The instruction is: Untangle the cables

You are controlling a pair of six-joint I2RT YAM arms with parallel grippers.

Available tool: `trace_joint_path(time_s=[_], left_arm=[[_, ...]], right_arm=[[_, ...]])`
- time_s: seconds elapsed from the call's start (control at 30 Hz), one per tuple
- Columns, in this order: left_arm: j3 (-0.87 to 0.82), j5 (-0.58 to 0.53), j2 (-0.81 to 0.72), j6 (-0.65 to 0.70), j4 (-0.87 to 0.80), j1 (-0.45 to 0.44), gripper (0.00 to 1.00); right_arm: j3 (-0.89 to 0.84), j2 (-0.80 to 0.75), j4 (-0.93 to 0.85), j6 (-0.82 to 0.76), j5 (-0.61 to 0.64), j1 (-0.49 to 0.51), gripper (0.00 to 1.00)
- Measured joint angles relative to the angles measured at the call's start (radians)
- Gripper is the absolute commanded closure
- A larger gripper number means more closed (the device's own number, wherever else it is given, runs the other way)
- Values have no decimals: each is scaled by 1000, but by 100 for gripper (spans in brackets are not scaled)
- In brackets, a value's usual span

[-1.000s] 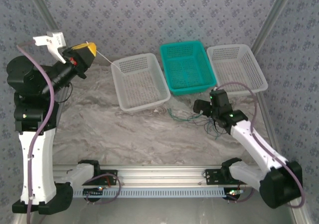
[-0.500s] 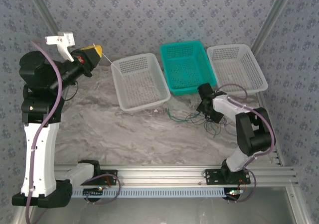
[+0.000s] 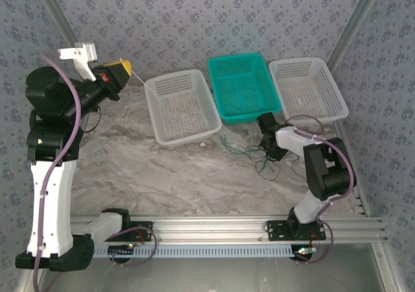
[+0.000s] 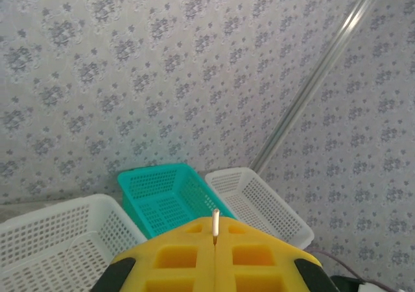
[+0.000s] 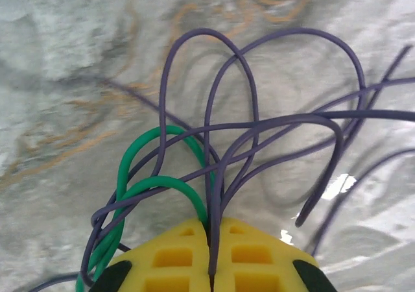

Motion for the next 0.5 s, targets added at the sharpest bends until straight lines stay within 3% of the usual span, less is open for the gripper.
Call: trace_joint_path(time_s=[0.1, 0.27, 0.5], left_arm=[[110, -85, 26, 16, -85, 0, 100], [355, -327, 87, 90, -220, 39, 100], [422, -583, 97, 201, -257, 112, 100]], right_arm=[[-66, -88, -3, -6, 13, -56, 100], [-122, -237, -23, -13, 43, -208, 100], [-182, -306, -48, -29, 49, -413, 100]])
